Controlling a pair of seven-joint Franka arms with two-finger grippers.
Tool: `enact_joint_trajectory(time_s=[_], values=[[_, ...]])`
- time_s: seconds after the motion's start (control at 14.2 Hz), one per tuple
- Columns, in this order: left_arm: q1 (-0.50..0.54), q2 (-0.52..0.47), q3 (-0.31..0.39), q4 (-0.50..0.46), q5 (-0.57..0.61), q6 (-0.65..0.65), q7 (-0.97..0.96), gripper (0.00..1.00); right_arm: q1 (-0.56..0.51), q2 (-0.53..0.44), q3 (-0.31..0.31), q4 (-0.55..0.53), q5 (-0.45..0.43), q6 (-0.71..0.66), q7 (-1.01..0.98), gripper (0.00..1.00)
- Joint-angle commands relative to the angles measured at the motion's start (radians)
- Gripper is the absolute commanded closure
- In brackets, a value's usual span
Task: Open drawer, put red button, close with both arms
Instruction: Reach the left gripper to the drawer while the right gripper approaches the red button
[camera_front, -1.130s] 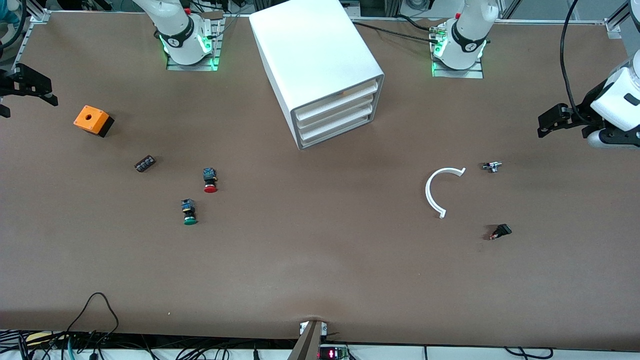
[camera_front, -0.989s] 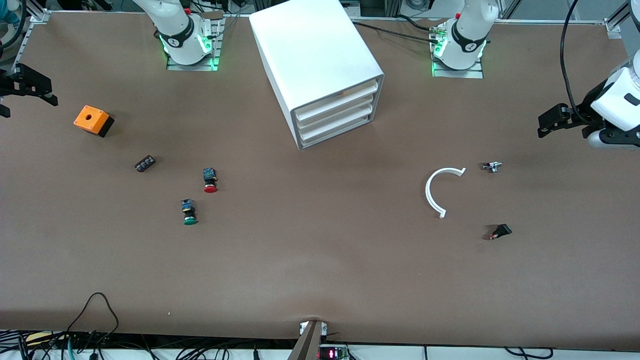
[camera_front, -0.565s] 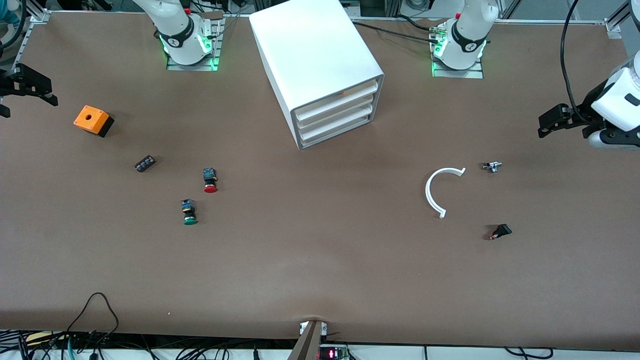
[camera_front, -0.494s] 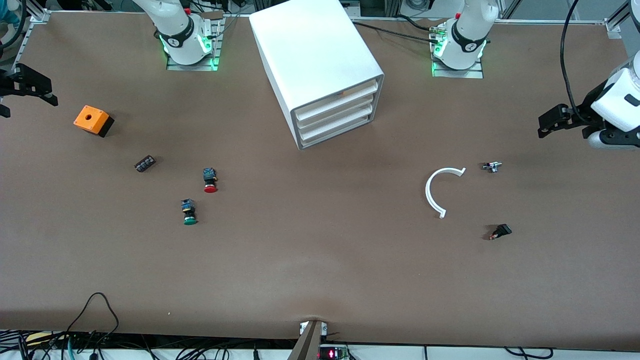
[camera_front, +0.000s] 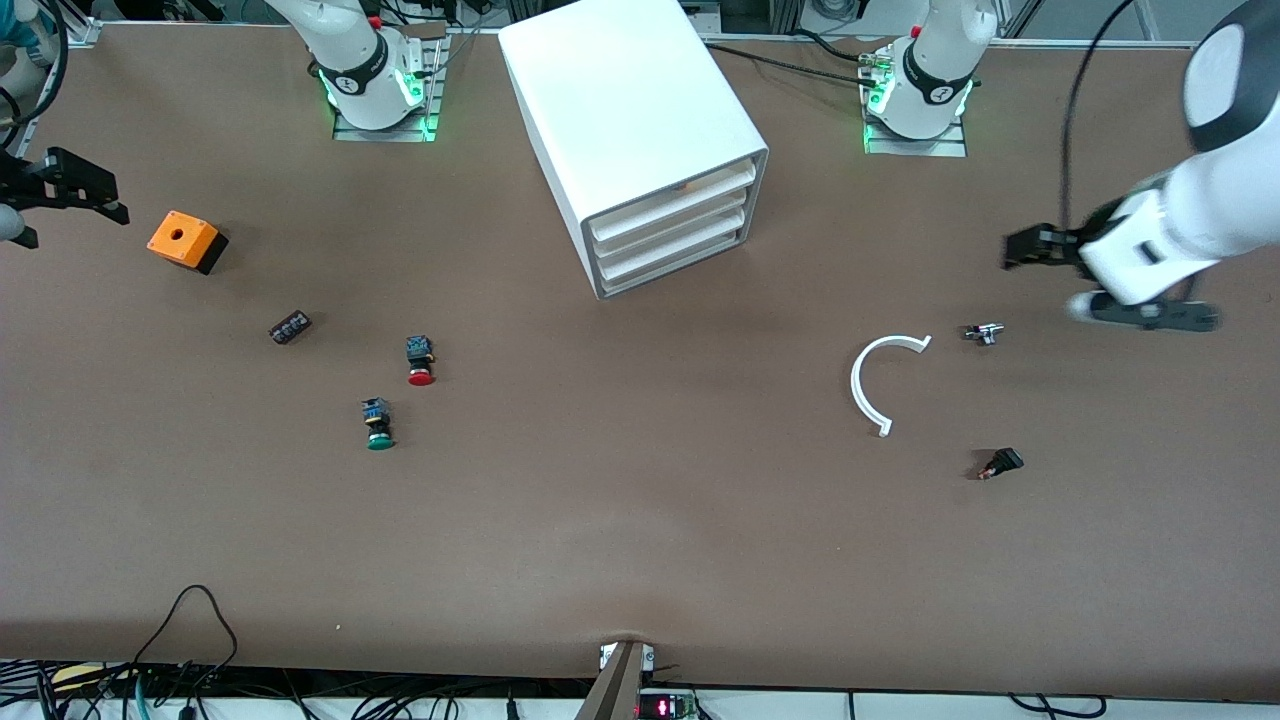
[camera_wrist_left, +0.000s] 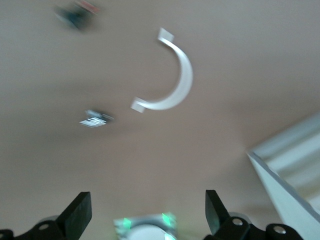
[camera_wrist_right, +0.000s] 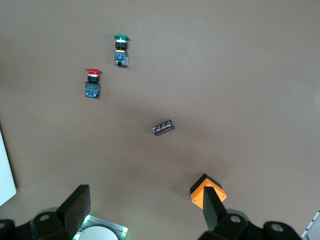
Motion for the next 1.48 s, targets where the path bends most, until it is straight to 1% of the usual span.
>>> enact_joint_trajectory(time_s=[0.0, 0.07, 0.14, 0.28, 0.42, 0.57, 0.64, 0.71, 0.78, 0.85, 0.99, 1.13, 1.2, 1.27, 1.34, 1.41], values=[[-0.002, 0.075, -0.022, 0.035, -0.116, -0.073, 0.049, 0.00, -0.003, 0.047, 0.016, 0.007, 0.030, 0.018, -0.014, 0.00], [-0.002, 0.100, -0.051, 0.028, -0.135, -0.080, 0.078, 0.00, -0.002, 0.061, 0.016, 0.006, 0.076, 0.053, -0.005, 0.00], [0.002, 0.139, -0.087, 0.028, -0.156, -0.072, 0.131, 0.00, -0.002, 0.077, 0.018, 0.001, 0.102, 0.077, -0.005, 0.00], [0.002, 0.213, -0.104, 0.019, -0.237, -0.032, 0.185, 0.00, 0.012, 0.139, 0.019, 0.007, 0.104, 0.098, -0.005, 0.00], [0.001, 0.249, -0.105, -0.012, -0.377, 0.017, 0.262, 0.00, 0.043, 0.203, 0.019, 0.006, 0.105, 0.121, -0.003, 0.00], [0.001, 0.255, -0.105, -0.093, -0.555, 0.090, 0.337, 0.00, 0.057, 0.248, 0.019, 0.007, 0.107, 0.156, -0.003, 0.00], [-0.002, 0.255, -0.107, -0.136, -0.612, 0.135, 0.383, 0.00, 0.066, 0.269, 0.026, 0.009, 0.111, 0.165, -0.003, 0.00], [-0.004, 0.256, -0.118, -0.170, -0.661, 0.169, 0.425, 0.00, 0.098, 0.291, 0.032, 0.012, 0.102, 0.194, -0.003, 0.00], [-0.004, 0.258, -0.122, -0.216, -0.711, 0.218, 0.458, 0.00, 0.133, 0.295, 0.027, 0.010, 0.101, 0.238, 0.014, 0.00], [-0.005, 0.258, -0.134, -0.257, -0.759, 0.261, 0.518, 0.00, 0.144, 0.300, 0.027, 0.001, 0.097, 0.266, 0.061, 0.00], [-0.005, 0.282, -0.156, -0.311, -0.877, 0.292, 0.651, 0.00, 0.160, 0.326, 0.027, 0.000, 0.100, 0.276, 0.171, 0.00], [-0.005, 0.307, -0.158, -0.350, -0.949, 0.298, 0.785, 0.00, 0.160, 0.358, 0.030, 0.000, 0.107, 0.285, 0.207, 0.00], [-0.005, 0.328, -0.168, -0.374, -1.006, 0.298, 0.869, 0.02, 0.170, 0.370, 0.032, -0.002, 0.107, 0.288, 0.213, 0.00], [-0.005, 0.359, -0.183, -0.391, -1.061, 0.298, 0.970, 0.05, 0.204, 0.386, 0.032, -0.004, 0.105, 0.297, 0.222, 0.00], [-0.005, 0.388, -0.187, -0.396, -1.084, 0.296, 1.044, 0.11, 0.237, 0.398, 0.032, -0.014, 0.105, 0.318, 0.254, 0.00], [-0.004, 0.422, -0.197, -0.403, -1.109, 0.290, 1.093, 0.14, 0.254, 0.407, 0.032, -0.028, 0.105, 0.344, 0.311, 0.00]])
